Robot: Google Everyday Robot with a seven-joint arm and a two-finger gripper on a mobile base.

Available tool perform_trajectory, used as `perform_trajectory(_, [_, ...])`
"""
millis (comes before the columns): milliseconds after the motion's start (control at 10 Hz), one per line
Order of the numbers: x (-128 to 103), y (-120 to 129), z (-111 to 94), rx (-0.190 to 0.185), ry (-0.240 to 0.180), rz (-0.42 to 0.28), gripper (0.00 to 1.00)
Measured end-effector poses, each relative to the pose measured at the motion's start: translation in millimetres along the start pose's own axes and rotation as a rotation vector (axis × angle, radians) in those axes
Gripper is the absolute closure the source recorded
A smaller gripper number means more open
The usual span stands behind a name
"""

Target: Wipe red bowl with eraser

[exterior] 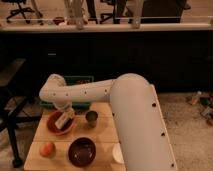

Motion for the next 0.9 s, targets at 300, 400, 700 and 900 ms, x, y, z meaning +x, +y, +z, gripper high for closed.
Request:
perform_trajectory(300, [-8.7,-13.8,-6.0,0.018,0.010,-0.028,1.00])
perform_trajectory(400, [-13.7,-19.7,-8.8,0.026,0.008,-0.039,1.00])
perform_trajectory(700, [-30.4,-24.6,-14.0,0.013,-0.057,-0.099,1.00])
perform_trajectory(900, [-35.3,-12.5,-10.2,-0.024,-0.088,-0.120,1.00])
